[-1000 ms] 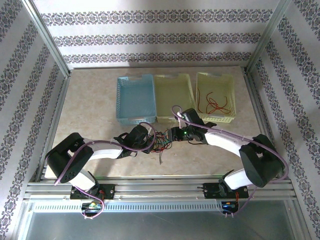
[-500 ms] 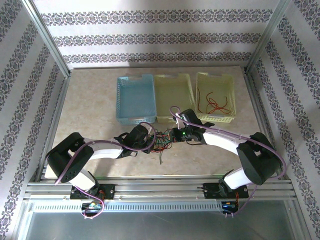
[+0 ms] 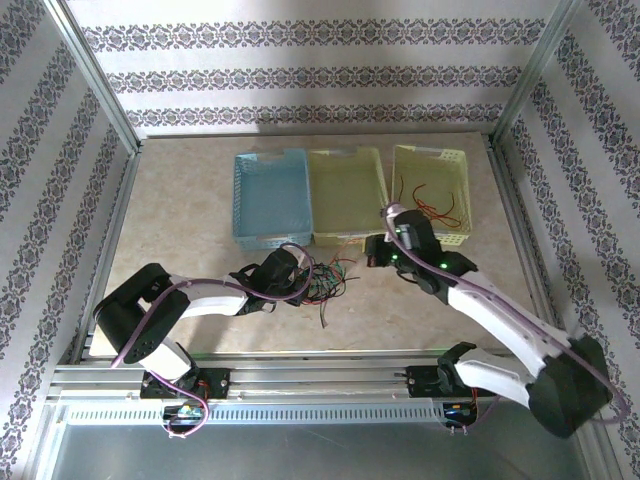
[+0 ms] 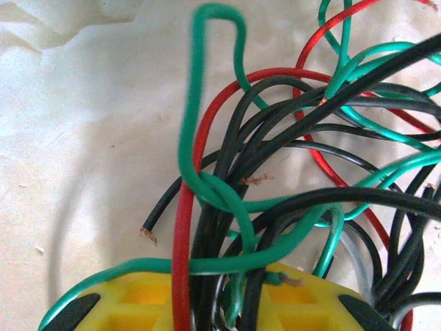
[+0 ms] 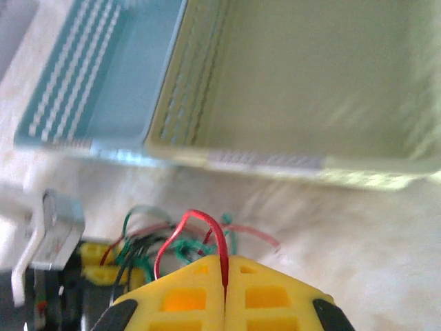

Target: Untangle the cables

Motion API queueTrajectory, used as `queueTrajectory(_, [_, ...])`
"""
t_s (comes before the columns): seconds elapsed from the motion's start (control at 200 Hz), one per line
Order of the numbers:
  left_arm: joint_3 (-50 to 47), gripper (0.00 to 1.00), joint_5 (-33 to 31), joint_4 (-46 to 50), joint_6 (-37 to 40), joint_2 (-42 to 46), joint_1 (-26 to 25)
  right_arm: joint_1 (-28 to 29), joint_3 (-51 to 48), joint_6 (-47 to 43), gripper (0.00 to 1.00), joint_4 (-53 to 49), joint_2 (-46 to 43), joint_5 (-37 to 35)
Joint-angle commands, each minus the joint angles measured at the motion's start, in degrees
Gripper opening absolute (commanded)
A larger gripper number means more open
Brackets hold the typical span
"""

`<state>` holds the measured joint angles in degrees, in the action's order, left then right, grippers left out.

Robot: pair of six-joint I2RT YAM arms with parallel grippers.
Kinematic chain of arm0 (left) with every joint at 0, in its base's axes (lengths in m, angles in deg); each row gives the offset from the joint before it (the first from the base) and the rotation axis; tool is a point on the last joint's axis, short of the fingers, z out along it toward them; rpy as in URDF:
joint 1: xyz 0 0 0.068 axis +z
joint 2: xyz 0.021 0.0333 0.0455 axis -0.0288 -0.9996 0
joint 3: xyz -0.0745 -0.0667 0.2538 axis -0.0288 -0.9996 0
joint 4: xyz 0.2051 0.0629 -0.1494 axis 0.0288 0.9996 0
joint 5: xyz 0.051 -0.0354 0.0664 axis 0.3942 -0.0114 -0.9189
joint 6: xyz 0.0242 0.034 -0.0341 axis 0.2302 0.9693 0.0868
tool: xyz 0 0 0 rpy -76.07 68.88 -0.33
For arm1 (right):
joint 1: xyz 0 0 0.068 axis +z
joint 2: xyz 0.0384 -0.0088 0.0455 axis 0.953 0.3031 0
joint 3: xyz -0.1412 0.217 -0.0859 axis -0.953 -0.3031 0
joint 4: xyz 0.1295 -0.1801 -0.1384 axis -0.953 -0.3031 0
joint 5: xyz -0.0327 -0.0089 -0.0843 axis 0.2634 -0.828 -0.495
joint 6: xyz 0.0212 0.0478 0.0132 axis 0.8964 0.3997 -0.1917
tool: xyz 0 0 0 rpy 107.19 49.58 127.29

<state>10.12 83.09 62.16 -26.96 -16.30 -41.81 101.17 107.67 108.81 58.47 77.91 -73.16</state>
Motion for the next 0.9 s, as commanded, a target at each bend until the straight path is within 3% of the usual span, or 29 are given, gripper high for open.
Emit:
queueTrajectory(0.0, [0.3,0.22,0.8,2.1,0.7,-2.7,-1.0,-3.3,1.6,-1.5,0.0,-2.3,-7.0,-10.1])
queueTrajectory(0.18, [0.3,0.22,0.9,2.3,0.9,-2.8,-1.0,-11.6,4.1,-1.7,0.0,-2.6,-15.5,-14.1])
queueTrajectory(0.375, [0.5,0.24,0.9,2.8,0.7,-3.6,-1.0,-19.1,9.0,-3.0,0.0,-2.9,-18.9,-14.5])
queueTrajectory(0.585, [0.8,0.28,0.1,4.1,0.6,-3.9,-1.0,-23.0,13.7,-5.1,0.0,-2.4,-18.4,-14.9])
queueTrajectory(0.665, [0.8,0.35,-0.1,4.6,0.7,-3.9,-1.0,-24.1,15.3,-5.1,0.0,-1.9,-17.4,-13.5])
queueTrajectory(0.894, [0.3,0.37,-1.7,5.2,0.0,-4.4,-1.0,-27.7,20.1,-3.6,0.0,-1.7,-13.3,-11.0])
